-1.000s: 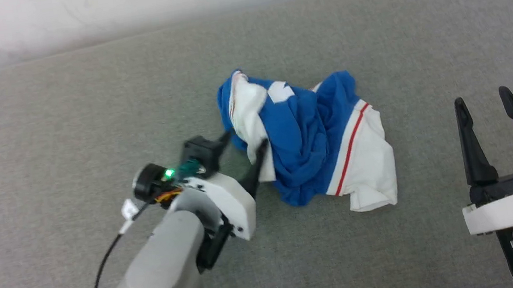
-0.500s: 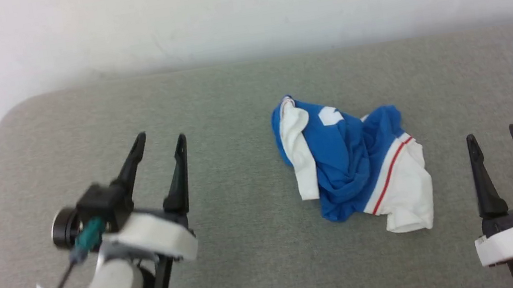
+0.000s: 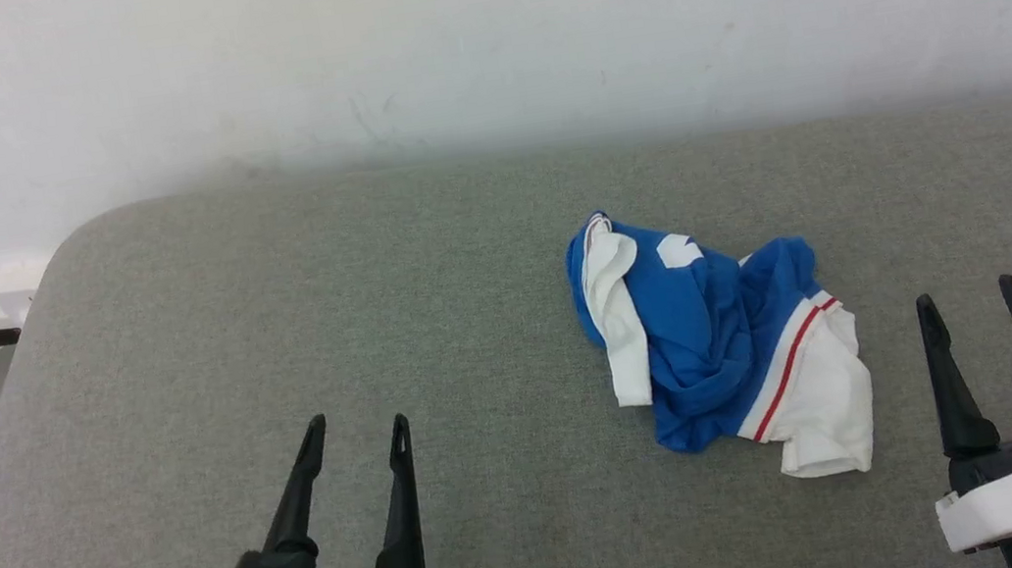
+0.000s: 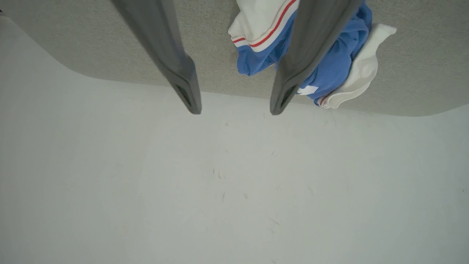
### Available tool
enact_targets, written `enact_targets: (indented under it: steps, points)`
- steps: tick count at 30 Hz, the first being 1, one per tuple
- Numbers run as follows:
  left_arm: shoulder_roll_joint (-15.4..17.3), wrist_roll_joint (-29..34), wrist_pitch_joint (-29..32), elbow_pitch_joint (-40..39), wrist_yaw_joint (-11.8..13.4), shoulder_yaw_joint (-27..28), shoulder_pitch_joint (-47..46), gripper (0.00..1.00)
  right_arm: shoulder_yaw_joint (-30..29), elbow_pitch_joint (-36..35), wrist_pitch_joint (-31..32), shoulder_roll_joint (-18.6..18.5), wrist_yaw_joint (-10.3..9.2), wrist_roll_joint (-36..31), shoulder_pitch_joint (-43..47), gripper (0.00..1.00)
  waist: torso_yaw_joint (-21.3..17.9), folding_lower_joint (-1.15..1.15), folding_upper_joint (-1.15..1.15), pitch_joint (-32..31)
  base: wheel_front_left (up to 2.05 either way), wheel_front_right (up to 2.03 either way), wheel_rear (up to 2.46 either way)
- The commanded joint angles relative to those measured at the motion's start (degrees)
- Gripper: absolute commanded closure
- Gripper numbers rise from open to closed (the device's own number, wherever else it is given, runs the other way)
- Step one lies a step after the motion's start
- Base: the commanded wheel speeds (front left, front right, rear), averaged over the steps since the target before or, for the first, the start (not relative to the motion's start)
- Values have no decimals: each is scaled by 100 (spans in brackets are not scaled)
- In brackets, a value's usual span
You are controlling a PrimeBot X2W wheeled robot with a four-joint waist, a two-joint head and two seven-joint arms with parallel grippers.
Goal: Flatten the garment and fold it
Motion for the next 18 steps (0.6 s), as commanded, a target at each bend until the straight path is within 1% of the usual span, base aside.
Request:
enact_targets:
  steps: [1,6,9,11,12,14,16,18]
  points:
    - [-33,52,-25,-32,-52,61,61,0,29,-9,-26,15,-5,37,44,0,-11,0,-1,11,0,0,0]
    - [-119,115,-25,34,-310,214,53,0,115,-30,-26,15,-5,31,7,0,-105,0,-1,116,0,0,0]
    - [-163,65,-11,216,-546,124,-107,0,177,-53,-26,15,-5,19,-46,0,-215,0,-1,235,0,0,0]
    - [-207,-46,153,336,-748,7,-330,0,186,-75,-26,15,-5,6,-88,0,-300,0,-1,354,0,0,0]
    - [-237,-108,310,382,-845,-56,-471,0,183,-85,-26,15,-5,-1,-111,0,-345,0,-1,420,0,0,0]
    - [-437,-426,745,451,-1015,-133,-769,0,155,-110,-26,15,-5,-12,-159,0,-424,0,-1,568,0,0,0]
    - [-530,-541,1359,581,-1130,-294,-1149,0,128,-125,-26,15,-5,-20,-201,0,-498,0,-1,709,0,0,0]
    - [-662,-646,1875,720,-1174,-388,-1546,0,139,-127,-26,15,-5,-27,-257,0,-589,0,-1,855,0,0,0]
